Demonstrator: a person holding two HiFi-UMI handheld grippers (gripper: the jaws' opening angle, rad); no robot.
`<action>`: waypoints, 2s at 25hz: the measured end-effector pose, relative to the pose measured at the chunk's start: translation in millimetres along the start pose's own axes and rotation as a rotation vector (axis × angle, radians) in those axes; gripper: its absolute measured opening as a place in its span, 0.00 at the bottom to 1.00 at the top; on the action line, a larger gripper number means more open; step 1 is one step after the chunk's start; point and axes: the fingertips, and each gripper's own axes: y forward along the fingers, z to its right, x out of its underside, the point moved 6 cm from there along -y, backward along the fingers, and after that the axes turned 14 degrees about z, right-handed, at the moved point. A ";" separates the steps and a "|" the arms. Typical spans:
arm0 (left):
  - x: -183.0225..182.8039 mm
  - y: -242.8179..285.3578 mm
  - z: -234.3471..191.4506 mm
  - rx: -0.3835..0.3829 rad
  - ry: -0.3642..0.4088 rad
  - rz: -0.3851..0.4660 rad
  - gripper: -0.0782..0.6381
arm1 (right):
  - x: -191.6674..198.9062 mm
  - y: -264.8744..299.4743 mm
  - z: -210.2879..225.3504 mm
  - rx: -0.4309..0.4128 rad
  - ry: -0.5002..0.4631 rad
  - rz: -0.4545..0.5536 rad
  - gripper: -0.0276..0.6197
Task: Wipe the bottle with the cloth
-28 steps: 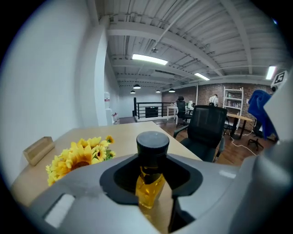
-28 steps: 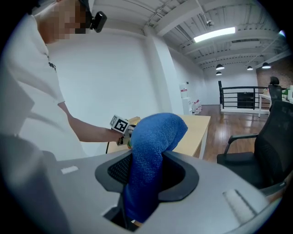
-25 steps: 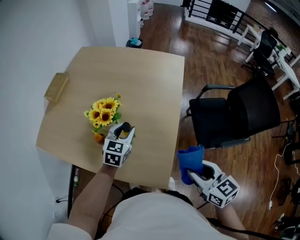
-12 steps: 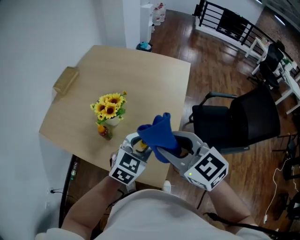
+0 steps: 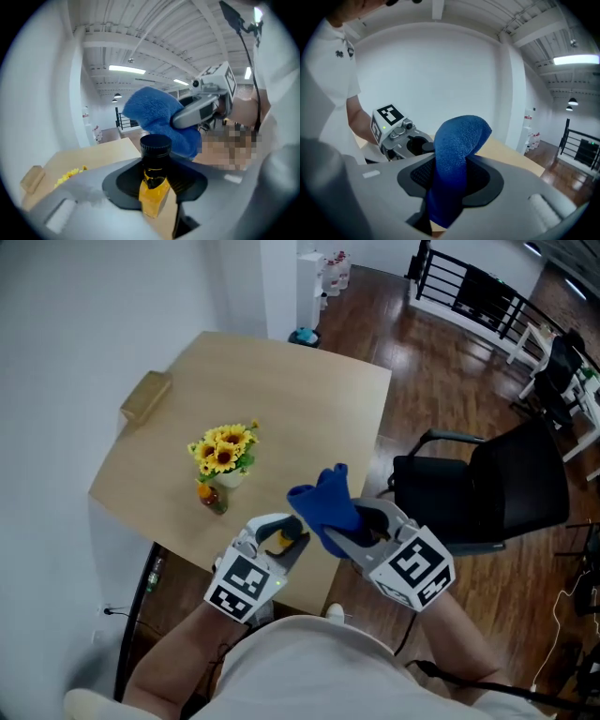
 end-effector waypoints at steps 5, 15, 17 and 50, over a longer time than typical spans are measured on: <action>-45.0 -9.2 1.0 -0.005 -0.108 0.101 0.32 | 6.5 -12.3 2.5 -0.025 0.157 0.155 0.28; -88.1 -17.6 16.4 -0.036 -0.173 0.149 0.32 | 102.3 -17.0 8.9 -0.017 0.305 0.056 0.28; -92.6 -18.6 17.1 -0.052 -0.180 0.154 0.32 | 126.4 -22.0 10.0 -0.007 0.320 -0.004 0.28; -105.5 -49.8 22.5 -0.049 -0.160 0.149 0.32 | 54.7 -50.4 4.6 -0.036 0.044 0.052 0.28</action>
